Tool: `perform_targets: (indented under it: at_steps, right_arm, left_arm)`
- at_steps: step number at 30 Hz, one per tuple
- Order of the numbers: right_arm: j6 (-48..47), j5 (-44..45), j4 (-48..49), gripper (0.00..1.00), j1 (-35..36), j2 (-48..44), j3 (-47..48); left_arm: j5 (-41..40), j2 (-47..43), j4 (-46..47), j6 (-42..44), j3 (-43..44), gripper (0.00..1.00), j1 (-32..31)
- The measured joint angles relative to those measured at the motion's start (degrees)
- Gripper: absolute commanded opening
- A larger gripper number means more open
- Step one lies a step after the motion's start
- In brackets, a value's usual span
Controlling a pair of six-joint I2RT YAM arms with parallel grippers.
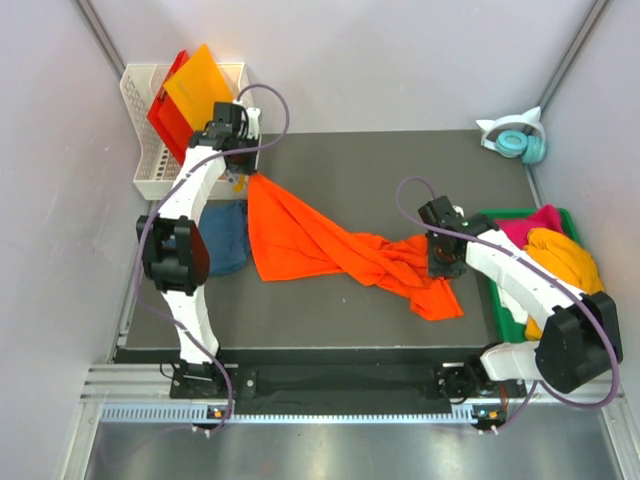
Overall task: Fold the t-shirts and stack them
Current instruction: Flatten the tshirt out
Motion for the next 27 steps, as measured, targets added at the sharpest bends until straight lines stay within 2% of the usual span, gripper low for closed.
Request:
perform_targets:
  at_steps: [4,13,17,23,27]
  right_arm:
    - [0.2,0.1,-0.1,0.29,0.2,0.2,0.1]
    - [0.8,-0.3,0.0,0.3,1.4,0.2,0.2]
    - [1.4,-2.3,1.6,0.31,2.6,0.2,0.2]
    - [2.3,-5.3,7.0,0.32,4.7,1.1,0.7]
    - [2.7,-6.3,10.1,0.33,7.9,6.4,3.7]
  left_arm:
    - [-0.9,6.0,-0.4,0.0,10.0,0.0,0.0]
    - [-1.9,13.2,-3.7,0.0,24.0,0.0,0.1]
    - [-1.7,12.8,-4.0,0.0,22.6,0.0,0.1]
    - [-1.3,6.8,-3.4,0.5,9.4,0.0,0.1]
    - [-0.4,3.0,-3.0,1.0,2.7,0.0,0.1]
